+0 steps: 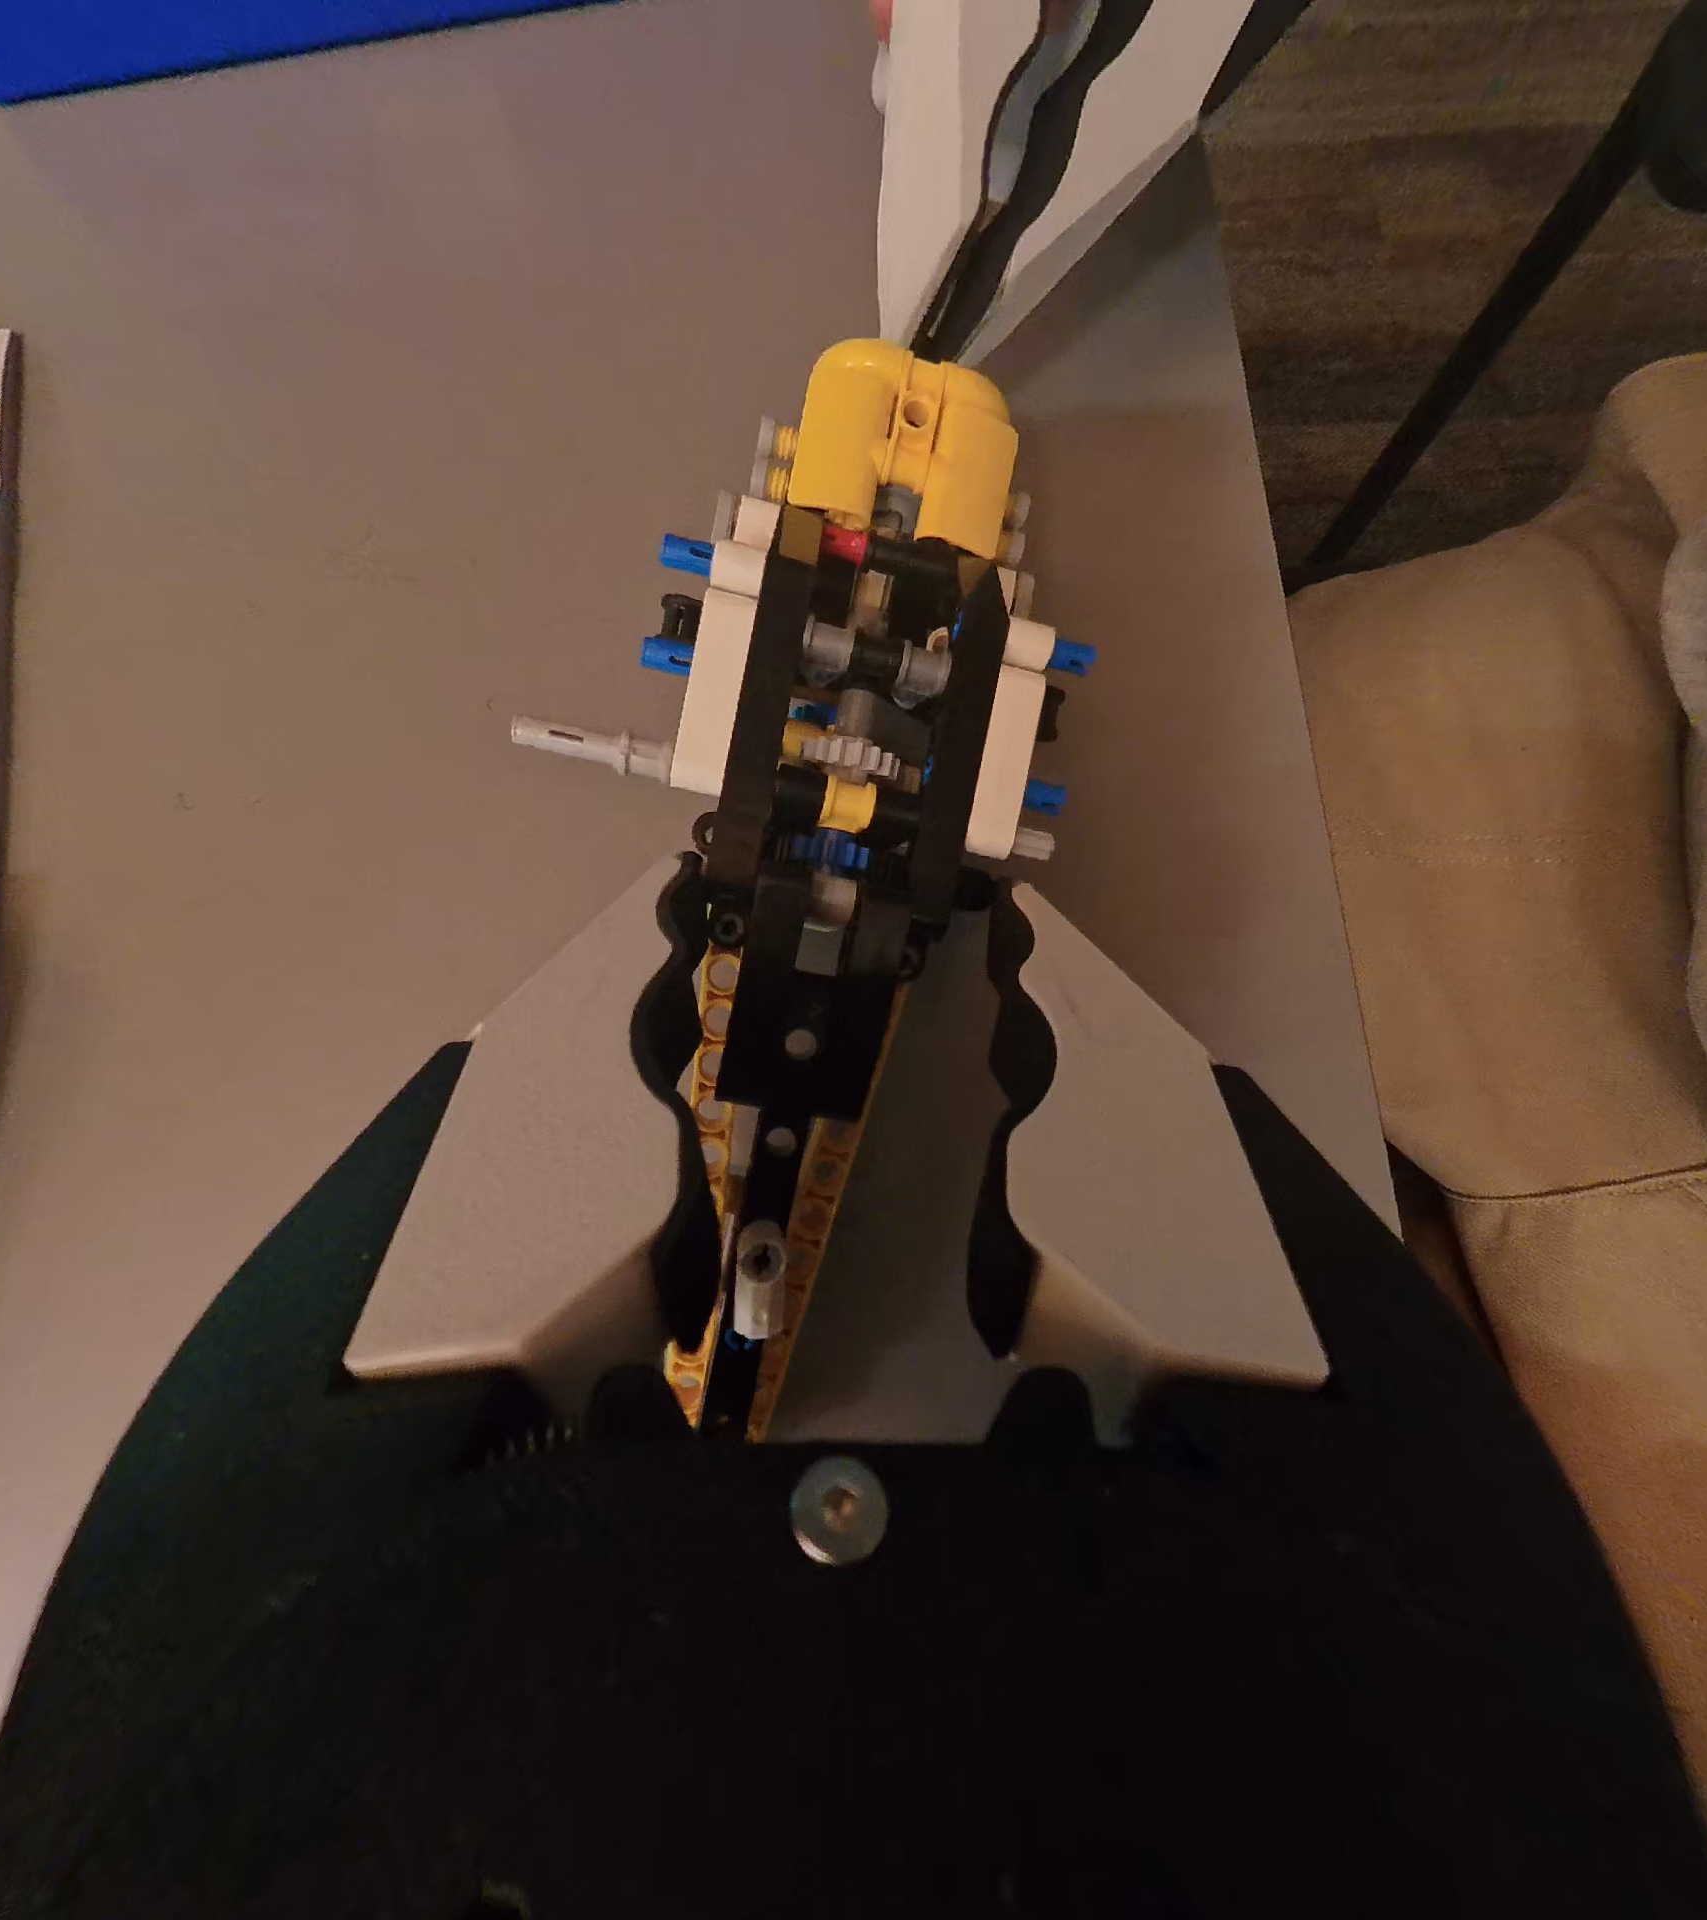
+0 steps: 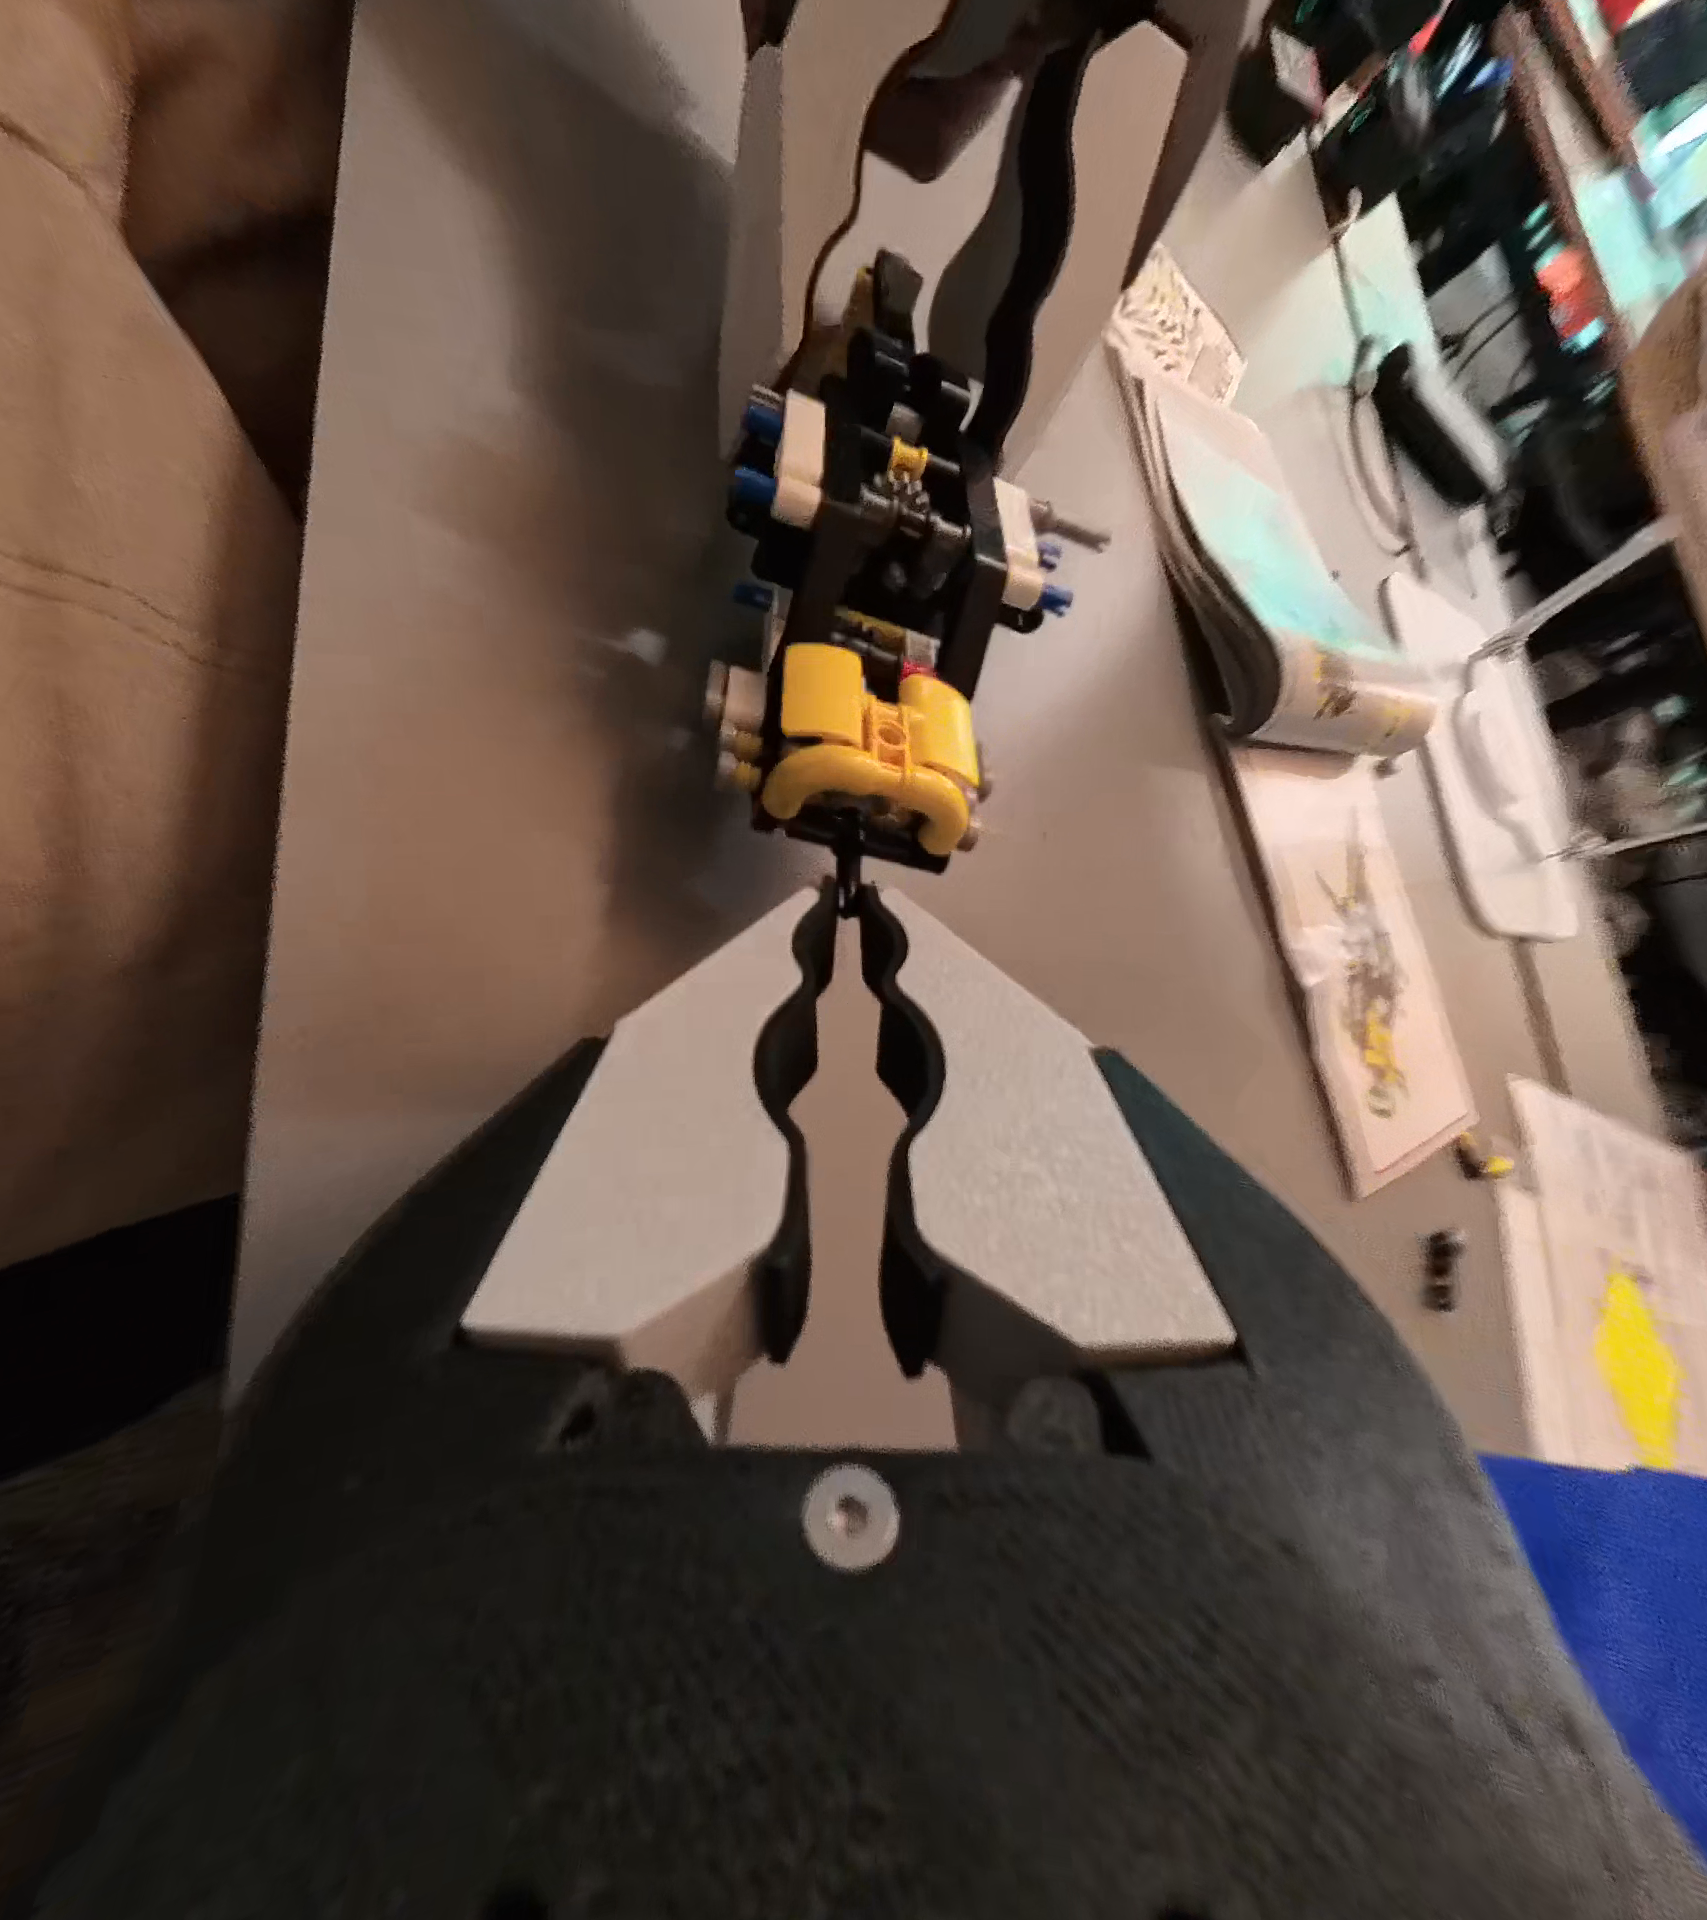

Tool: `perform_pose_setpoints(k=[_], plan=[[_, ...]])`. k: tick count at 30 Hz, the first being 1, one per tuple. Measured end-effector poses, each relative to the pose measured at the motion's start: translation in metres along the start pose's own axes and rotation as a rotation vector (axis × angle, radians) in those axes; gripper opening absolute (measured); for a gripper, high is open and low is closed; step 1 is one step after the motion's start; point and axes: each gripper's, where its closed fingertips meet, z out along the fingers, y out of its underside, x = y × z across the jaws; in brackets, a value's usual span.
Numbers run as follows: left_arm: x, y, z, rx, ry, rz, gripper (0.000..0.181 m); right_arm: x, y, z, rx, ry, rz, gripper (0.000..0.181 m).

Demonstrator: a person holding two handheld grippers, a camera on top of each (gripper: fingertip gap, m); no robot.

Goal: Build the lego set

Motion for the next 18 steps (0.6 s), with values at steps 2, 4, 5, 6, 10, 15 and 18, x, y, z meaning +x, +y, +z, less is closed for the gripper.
perform_pose_setpoints(k=[2, 4, 5, 6, 10, 15, 18], plan=[[0.0006, -0.0003, 0.0003, 0.0, 0.0, 0.004, 0.054, -0.0018, -0.0008, -0.001, -0.006, -0.064, 0.143, 0.003], [0.0011, -0.0005, 0.0005, -0.001, 0.0, 0.006, 0.054, -0.0025, -0.0011, -0.0014, -0.009, -0.125, 0.286, 0.003], [0.0012, -0.0004, 0.0005, -0.002, 0.0, 0.006, 0.054, -0.0025, -0.0011, -0.0015, -0.007, -0.146, 0.353, 0.003], [0.0012, -0.0003, 0.0004, -0.002, 0.0, 0.007, 0.054, -0.0027, -0.0014, -0.0015, -0.001, -0.164, 0.42, 0.003], [0.0017, -0.0004, 0.0005, -0.002, 0.002, 0.008, 0.054, -0.0043, -0.0022, -0.0019, 0.016, -0.239, 0.716, 0.002], [0.0018, -0.0003, 0.0004, -0.002, 0.002, 0.009, 0.054, -0.0039, -0.0033, -0.0022, 0.058, -0.316, 1.08, 0.002], [0.0019, -0.0001, 0.0004, -0.003, 0.001, 0.012, 0.054, -0.0036, -0.0038, -0.0025, 0.093, -0.366, 1.285, 0.001]])
